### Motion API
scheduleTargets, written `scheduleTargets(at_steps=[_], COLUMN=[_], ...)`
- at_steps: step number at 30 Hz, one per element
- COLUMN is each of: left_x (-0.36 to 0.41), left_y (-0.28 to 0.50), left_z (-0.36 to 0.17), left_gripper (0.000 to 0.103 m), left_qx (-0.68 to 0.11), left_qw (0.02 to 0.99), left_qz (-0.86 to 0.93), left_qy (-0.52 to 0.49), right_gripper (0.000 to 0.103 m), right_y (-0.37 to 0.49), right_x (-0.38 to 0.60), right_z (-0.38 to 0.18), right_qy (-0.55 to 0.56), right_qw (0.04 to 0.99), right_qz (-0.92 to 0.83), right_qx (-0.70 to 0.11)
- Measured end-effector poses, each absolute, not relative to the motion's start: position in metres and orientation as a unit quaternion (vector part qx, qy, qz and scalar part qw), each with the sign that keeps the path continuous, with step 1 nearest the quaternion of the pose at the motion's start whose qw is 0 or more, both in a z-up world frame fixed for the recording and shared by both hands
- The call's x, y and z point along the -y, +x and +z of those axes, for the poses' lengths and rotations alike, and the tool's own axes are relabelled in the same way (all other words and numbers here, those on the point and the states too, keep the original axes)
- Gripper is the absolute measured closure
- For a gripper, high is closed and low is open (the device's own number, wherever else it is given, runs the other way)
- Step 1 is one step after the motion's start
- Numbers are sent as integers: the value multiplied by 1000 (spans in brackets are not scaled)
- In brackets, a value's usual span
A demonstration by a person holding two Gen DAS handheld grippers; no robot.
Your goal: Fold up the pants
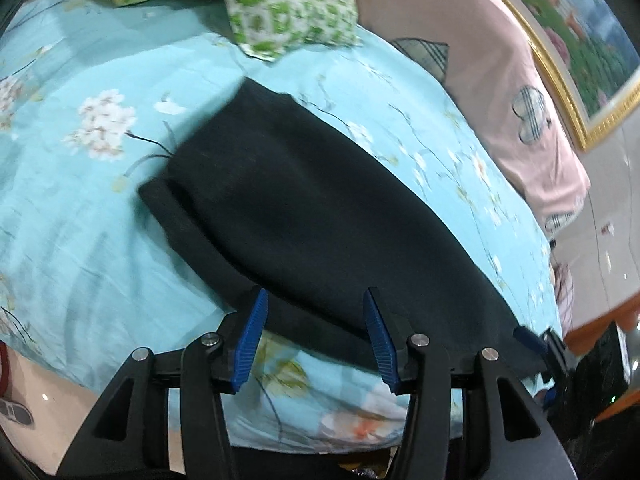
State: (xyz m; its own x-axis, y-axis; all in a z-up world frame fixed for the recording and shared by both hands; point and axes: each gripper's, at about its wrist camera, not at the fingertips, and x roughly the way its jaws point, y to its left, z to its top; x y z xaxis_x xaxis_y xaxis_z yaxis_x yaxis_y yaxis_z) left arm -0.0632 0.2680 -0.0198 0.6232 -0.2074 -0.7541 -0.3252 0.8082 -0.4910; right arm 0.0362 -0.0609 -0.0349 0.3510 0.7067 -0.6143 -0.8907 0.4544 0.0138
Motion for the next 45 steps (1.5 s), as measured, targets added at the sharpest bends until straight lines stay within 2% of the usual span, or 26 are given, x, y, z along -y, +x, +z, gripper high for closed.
scheduleTargets(at_steps=[4,8,10,14,21,22,23,24,25,26,32,40,42,43,44,45], left_x=[-284,-289,-293,-296,-297,-297,-296,-295,-294,-293,-290,-291,-289,-288,-288,-288], left_y=[-54,-42,-37,-31,-30,-31,-32,-35,-38,-42,-66,-71,-73,-74,-76,-79], left_z=[-22,-19,-22,-29,-34,-34,-33,-30,-27,-22,-8,-25,-24,-23,-22,-20], left_gripper=[53,53,53,63,90,92,95,96,96,97,97,96,90,88,86,80], left_qx=[-423,-420,-424,-430,-428,-427,-426,-423,-420,-416,-400,-414,-419,-420,-420,-419], left_qw=[843,847,845,841,844,845,846,848,850,852,862,855,855,855,855,855], left_qz=[53,66,73,87,97,96,96,97,96,95,95,103,108,113,118,122], left_qy=[-326,-319,-316,-318,-309,-309,-307,-305,-304,-303,-296,-294,-284,-281,-280,-281], right_gripper=[29,43,44,53,56,59,74,83,92,96,96,95,93,88,77,71], right_y=[36,39,43,49,37,37,36,36,35,35,27,30,31,31,33,34], right_x=[40,21,11,-6,-17,-17,-16,-17,-16,-14,-3,-11,-11,-12,-11,-10], right_z=[-39,-44,-50,-68,-80,-81,-81,-80,-78,-74,-50,-69,-69,-68,-67,-64], right_qy=[-177,-193,-201,-224,-276,-280,-285,-286,-283,-275,-231,-227,-219,-219,-215,-208], right_qw=[801,795,788,779,770,771,772,773,773,775,771,757,753,752,749,749], right_qz=[500,503,504,497,494,492,490,489,491,493,524,525,530,530,532,534], right_qx=[-277,-279,-290,-309,-294,-292,-288,-286,-285,-283,-278,-316,-322,-326,-330,-332])
